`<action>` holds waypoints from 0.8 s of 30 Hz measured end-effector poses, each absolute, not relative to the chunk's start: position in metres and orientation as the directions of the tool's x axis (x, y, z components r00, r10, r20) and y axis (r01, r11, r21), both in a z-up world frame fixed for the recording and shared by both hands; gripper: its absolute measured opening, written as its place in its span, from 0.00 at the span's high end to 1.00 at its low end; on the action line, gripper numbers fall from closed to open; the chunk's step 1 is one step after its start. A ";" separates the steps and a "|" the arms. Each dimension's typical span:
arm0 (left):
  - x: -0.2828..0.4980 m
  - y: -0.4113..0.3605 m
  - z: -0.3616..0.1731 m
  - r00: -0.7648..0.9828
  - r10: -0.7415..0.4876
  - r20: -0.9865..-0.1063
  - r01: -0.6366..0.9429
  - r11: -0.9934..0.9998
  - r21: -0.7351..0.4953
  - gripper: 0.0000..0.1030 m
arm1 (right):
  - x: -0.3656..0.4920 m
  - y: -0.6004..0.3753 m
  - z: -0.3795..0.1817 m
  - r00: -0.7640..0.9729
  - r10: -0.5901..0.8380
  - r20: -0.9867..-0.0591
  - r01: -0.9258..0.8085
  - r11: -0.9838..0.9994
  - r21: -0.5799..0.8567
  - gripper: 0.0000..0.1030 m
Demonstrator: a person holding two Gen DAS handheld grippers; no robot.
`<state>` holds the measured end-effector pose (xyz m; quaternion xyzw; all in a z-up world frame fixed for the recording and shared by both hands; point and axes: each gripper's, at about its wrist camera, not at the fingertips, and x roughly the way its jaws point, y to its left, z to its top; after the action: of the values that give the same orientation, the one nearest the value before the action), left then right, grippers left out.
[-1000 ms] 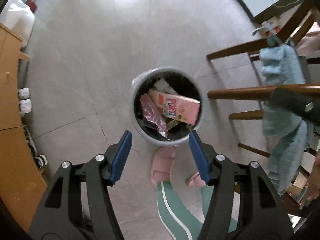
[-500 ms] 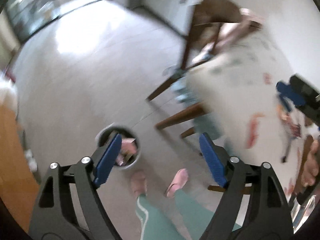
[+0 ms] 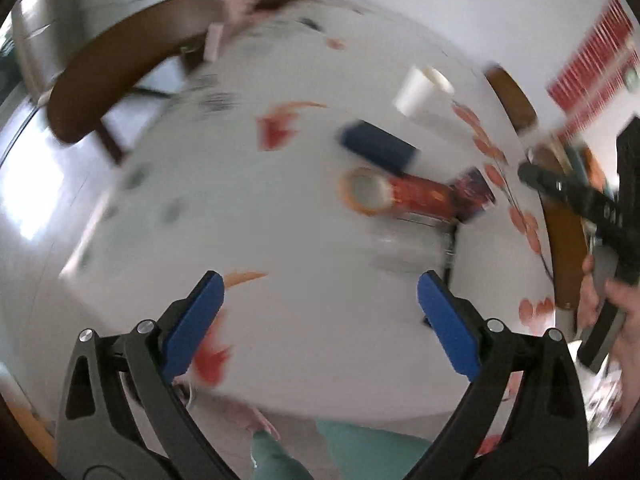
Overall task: Collect trash
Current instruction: 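Move both grippers back over the table toward the remaining items, then grasp the clear blister pack with the left gripper while the right grasps the red card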
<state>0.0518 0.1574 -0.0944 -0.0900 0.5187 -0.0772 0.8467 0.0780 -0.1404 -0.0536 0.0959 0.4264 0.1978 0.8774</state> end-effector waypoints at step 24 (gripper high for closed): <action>0.130 0.054 -0.176 0.235 -0.246 -0.940 0.009 0.968 -0.251 0.07 | 0.157 -0.208 -0.160 0.335 0.490 -0.805 -0.176 0.872 0.458 0.67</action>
<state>0.1304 0.0540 -0.1760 -0.0968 0.6130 -0.0818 0.7798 0.1565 -0.2080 -0.1600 0.1459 0.5383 0.2071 0.8037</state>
